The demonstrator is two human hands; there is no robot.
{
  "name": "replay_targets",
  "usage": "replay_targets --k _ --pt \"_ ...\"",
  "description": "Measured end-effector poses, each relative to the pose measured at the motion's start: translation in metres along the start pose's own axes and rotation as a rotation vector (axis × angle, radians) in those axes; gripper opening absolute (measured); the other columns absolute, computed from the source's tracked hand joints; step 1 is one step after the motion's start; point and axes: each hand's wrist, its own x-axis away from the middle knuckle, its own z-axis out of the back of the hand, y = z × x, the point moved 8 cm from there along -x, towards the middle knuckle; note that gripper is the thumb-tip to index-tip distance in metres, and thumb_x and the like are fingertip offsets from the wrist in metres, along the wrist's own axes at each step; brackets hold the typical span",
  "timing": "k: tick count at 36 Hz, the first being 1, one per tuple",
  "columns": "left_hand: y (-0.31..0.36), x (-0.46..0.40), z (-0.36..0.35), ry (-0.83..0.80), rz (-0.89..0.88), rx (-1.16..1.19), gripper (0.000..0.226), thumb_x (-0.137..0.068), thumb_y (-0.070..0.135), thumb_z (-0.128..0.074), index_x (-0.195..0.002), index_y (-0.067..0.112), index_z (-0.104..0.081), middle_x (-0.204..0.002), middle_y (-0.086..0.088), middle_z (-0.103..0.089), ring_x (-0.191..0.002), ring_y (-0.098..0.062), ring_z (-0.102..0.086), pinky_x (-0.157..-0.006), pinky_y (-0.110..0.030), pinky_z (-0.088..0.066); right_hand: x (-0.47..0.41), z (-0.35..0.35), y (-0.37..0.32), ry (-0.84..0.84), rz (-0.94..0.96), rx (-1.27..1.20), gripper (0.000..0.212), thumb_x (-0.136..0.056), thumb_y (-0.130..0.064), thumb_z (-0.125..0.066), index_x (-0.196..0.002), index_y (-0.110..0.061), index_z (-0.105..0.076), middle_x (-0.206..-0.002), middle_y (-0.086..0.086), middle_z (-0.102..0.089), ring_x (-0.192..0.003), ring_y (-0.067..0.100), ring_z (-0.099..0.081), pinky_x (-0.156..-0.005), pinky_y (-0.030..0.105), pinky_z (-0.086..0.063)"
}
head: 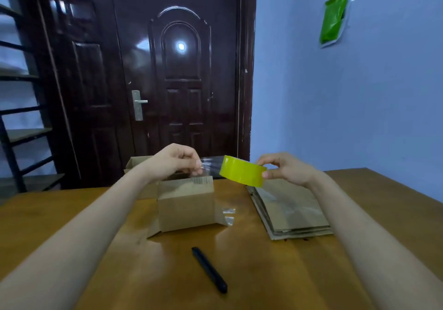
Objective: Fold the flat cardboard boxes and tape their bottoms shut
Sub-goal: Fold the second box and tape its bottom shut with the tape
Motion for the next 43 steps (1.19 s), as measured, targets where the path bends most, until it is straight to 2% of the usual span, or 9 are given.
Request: replay_targets --k 3,9,14,18,22,28,33,36,43 --pt "0.008 0.000 0.009 0.017 -0.001 -0.100 0.014 -0.091 0.009 -0.060 -0.084 -0.002 -0.064 -0.079 -0.015 -0.070 -0.062 -0.019 -0.064 -0.059 -0.020 -0.051 -0.009 -0.003 0.005 0.054 0.065 0.224 0.021 -0.080 -0.005 -0.070 -0.099 -0.013 -0.069 -0.110 0.006 -0.047 -0.108 0.026 -0.046 -0.093 0.019 -0.035" --pt "0.039 -0.005 0.019 0.079 -0.138 -0.851 0.015 -0.095 0.035 -0.051 -0.085 0.028 -0.059 -0.067 0.007 -0.066 -0.051 -0.008 -0.064 -0.058 -0.026 -0.049 -0.013 -0.018 0.009 0.226 0.087 0.668 0.028 -0.083 -0.017 -0.068 -0.110 -0.019 -0.060 -0.121 -0.002 -0.033 -0.105 0.015 -0.025 -0.090 0.034 -0.038" --pt "0.066 -0.008 0.008 0.209 -0.402 -1.335 0.022 -0.099 0.040 -0.041 -0.099 0.026 -0.058 -0.074 -0.002 -0.067 -0.071 -0.027 -0.065 -0.059 -0.027 -0.036 -0.015 -0.040 -0.004 0.408 0.219 0.956 0.043 -0.053 -0.023 -0.089 -0.086 -0.016 -0.062 -0.079 0.006 -0.050 -0.064 0.024 -0.049 -0.049 0.031 -0.036" --pt "0.080 -0.006 -0.006 0.262 -0.588 -1.488 0.007 -0.086 0.025 -0.060 -0.084 0.019 -0.063 -0.048 -0.001 -0.053 -0.038 -0.027 -0.053 -0.043 -0.021 -0.022 -0.016 -0.050 0.006 0.552 0.052 0.926 0.046 -0.050 -0.017 -0.087 -0.089 -0.016 -0.064 -0.060 0.003 -0.059 -0.042 0.026 -0.052 -0.041 0.024 -0.032" --pt "0.088 -0.006 -0.024 0.231 -0.688 -1.523 0.034 -0.055 0.003 -0.084 -0.081 0.016 -0.066 -0.047 0.005 -0.022 -0.027 -0.020 -0.038 -0.036 -0.018 -0.019 -0.020 -0.055 0.024 0.572 -0.227 0.683 0.041 -0.088 -0.014 -0.054 -0.127 -0.016 -0.042 -0.101 0.011 -0.063 -0.084 0.033 -0.061 -0.057 0.030 -0.033" --pt "0.083 0.000 -0.044 0.187 -0.779 -1.525 0.050 -0.043 -0.008 -0.079 -0.089 0.009 -0.069 -0.041 0.000 -0.040 -0.030 -0.019 -0.040 -0.035 -0.022 -0.037 -0.024 -0.072 0.034 0.638 -0.250 0.274 0.075 -0.087 0.000 -0.048 -0.149 -0.026 -0.014 -0.126 0.003 -0.046 -0.107 0.022 -0.052 -0.073 0.031 -0.046" --pt "0.079 0.006 -0.033 0.242 -0.759 -1.521 0.051 -0.046 -0.010 -0.077 -0.093 0.008 -0.068 -0.044 0.000 -0.039 -0.032 -0.019 -0.039 -0.036 -0.023 -0.031 -0.018 -0.071 0.040 0.757 -0.252 0.070 0.060 -0.088 0.004 -0.046 -0.143 -0.017 -0.032 -0.130 0.002 -0.046 -0.112 0.019 -0.053 -0.079 0.026 -0.045" --pt "0.089 0.004 -0.030 0.305 -0.732 -1.473 0.039 -0.055 -0.007 -0.073 -0.089 0.011 -0.068 -0.046 0.002 -0.034 -0.033 -0.020 -0.037 -0.036 -0.021 -0.027 -0.015 -0.083 0.041 0.713 -0.238 -0.255 0.057 -0.089 -0.011 -0.055 -0.141 -0.021 -0.035 -0.105 -0.012 -0.059 -0.095 0.007 -0.058 -0.077 0.025 -0.047" --pt "0.123 -0.015 -0.026 0.332 -0.722 -1.298 0.003 -0.076 0.017 -0.062 -0.076 0.020 -0.063 -0.046 0.001 -0.050 -0.035 -0.024 -0.047 -0.040 -0.021 -0.028 -0.016 -0.123 0.025 0.695 -0.217 -1.065 0.024 -0.093 -0.012 -0.055 -0.118 -0.014 -0.054 -0.107 0.011 -0.062 -0.095 0.031 -0.063 -0.053 0.032 -0.056"
